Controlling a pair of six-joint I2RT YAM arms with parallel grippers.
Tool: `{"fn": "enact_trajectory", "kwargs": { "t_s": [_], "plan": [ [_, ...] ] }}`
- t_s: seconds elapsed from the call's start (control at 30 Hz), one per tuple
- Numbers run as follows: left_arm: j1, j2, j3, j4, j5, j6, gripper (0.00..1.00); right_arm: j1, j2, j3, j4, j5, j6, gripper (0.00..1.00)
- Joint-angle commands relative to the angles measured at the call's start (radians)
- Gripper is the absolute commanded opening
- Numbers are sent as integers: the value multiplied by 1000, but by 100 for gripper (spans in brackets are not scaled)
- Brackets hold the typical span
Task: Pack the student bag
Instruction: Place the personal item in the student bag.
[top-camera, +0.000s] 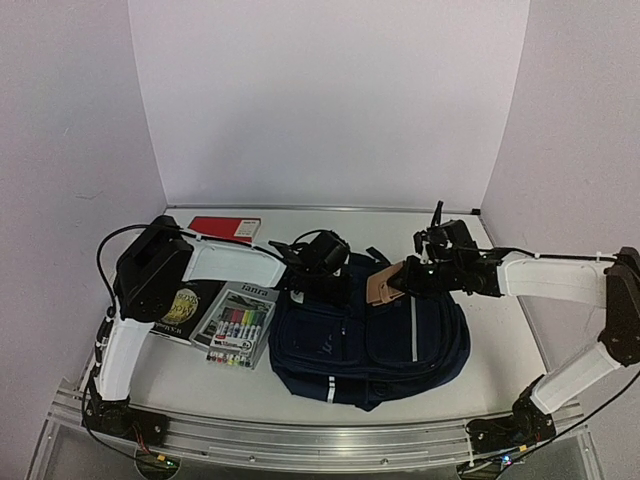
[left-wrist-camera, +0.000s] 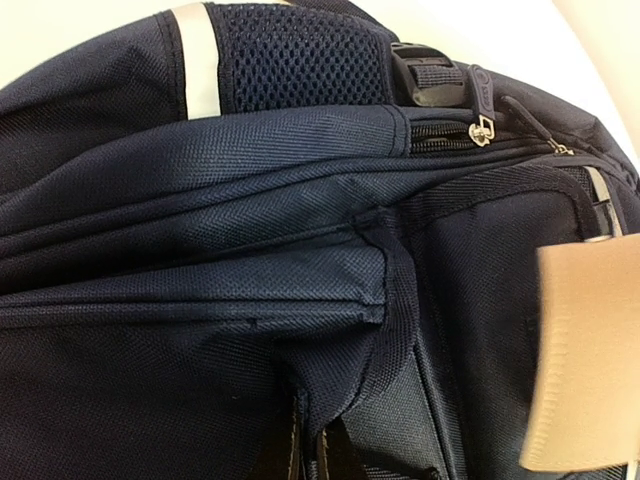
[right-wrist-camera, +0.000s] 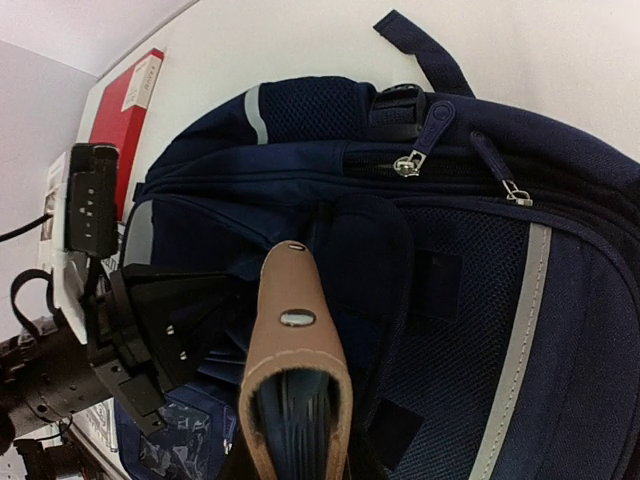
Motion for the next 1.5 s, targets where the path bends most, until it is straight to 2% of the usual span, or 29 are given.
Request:
{"fn": "enact_trajectory", "kwargs": {
  "t_s": [0.0, 0.4, 0.63, 1.03, 1.27, 1.47],
  "plan": [
    [11, -76, -44, 12, 54, -18, 0, 7, 62, 39, 102, -36, -8, 0],
    [13, -145, -48, 15, 50, 10, 0, 10, 193, 36, 161, -41, 44, 0],
    [13, -177, -41, -3, 6, 30, 0, 39, 156, 11, 115, -2, 87, 0],
    [13, -200, -37, 10, -19, 31, 0, 65, 59, -50, 111, -56, 139, 0],
    [13, -216, -59, 71, 34, 40, 0, 73, 104, -55, 114, -76, 123, 0],
    [13, -240, -90, 89, 120, 44, 0, 79, 132, -90, 305, -129, 179, 0]
  ]
}}
